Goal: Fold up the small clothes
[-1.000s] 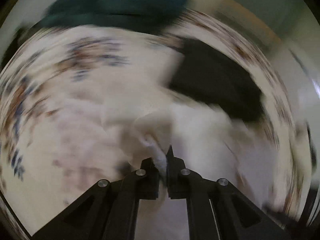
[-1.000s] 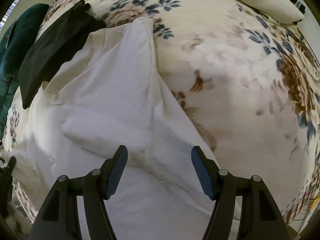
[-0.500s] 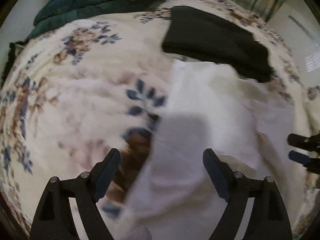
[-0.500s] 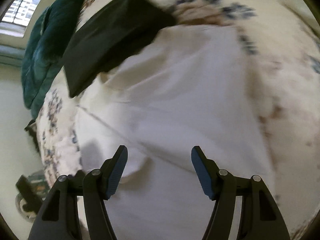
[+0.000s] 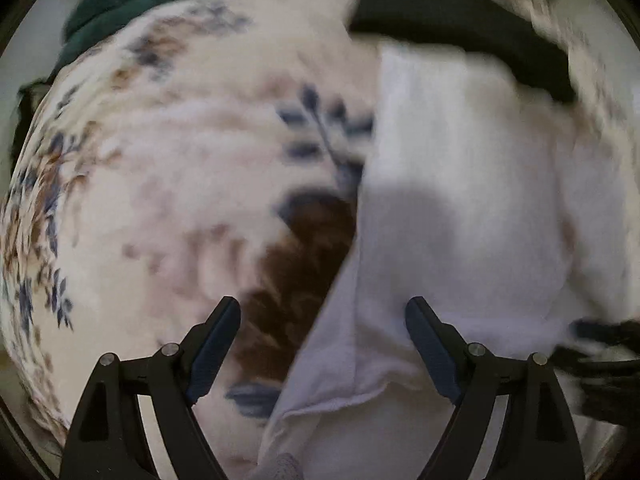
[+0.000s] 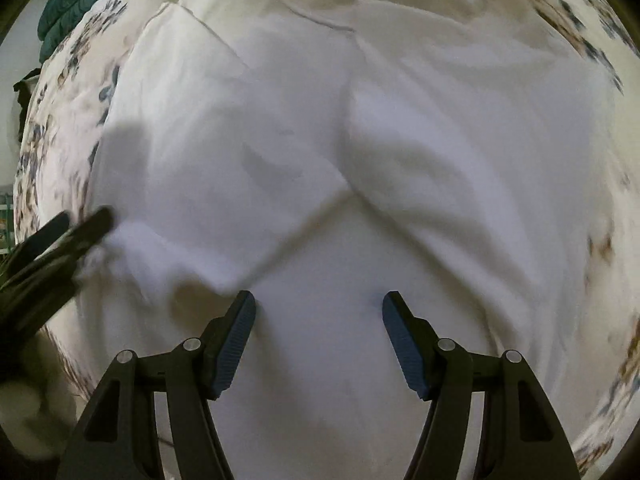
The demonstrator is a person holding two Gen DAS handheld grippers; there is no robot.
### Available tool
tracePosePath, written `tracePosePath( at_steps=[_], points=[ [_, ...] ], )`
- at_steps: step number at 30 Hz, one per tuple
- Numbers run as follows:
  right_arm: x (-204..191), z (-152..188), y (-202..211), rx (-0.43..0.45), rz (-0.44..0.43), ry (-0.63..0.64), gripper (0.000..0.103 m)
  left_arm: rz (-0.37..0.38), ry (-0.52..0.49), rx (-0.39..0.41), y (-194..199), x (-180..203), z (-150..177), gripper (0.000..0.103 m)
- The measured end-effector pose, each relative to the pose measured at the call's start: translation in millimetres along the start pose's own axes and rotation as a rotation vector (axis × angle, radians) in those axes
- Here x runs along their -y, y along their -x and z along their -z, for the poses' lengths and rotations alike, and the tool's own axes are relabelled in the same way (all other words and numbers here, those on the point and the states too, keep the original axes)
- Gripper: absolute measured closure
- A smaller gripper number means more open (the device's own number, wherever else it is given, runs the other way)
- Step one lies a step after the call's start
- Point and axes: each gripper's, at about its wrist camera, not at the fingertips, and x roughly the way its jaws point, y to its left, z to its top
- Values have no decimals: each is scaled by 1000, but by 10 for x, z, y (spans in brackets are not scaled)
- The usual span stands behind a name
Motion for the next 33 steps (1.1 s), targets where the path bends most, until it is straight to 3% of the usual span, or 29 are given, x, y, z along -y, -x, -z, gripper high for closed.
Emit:
tracePosePath(
  at_steps=[4, 9, 12, 17, 21, 24, 28, 30, 32, 33],
  points=[
    [391, 346, 314, 22, -17, -142, 35, -14, -87, 17, 80, 133, 224, 19],
    [976, 817, 812, 53, -21, -328, 35, -3, -73, 70, 519, 137, 417, 19],
    [1342, 1087, 1104, 51, -22, -400, 35, -2, -70, 115, 834, 205, 491, 19],
    [1826, 1370, 1486, 30, -45, -428, 35, 36, -60, 96, 1142, 511, 661, 19],
    [2104, 1463, 1558, 4, -64, -391, 35, 58, -61, 36, 1238, 965, 966, 19],
    [2377, 1533, 1555, -9, -56, -334, 35, 80, -40, -41, 1276, 1422, 1371, 19],
    [2866, 1628, 1595, -37, -25, -269, 35, 203, 51, -216, 1189, 2216, 1948, 19],
    [3043, 1644, 1581, -42, -11, -247, 35, 250, 105, -264, 1125, 2524, 2095, 19],
    [3217, 1662, 1542, -45, 7, -231, 35, 252, 137, -296, 1014, 2909, 2175, 19],
    [3317, 1671, 1494, -50, 15, -229, 35, 212, 136, -291, 938, 3131, 2195, 19]
  ],
)
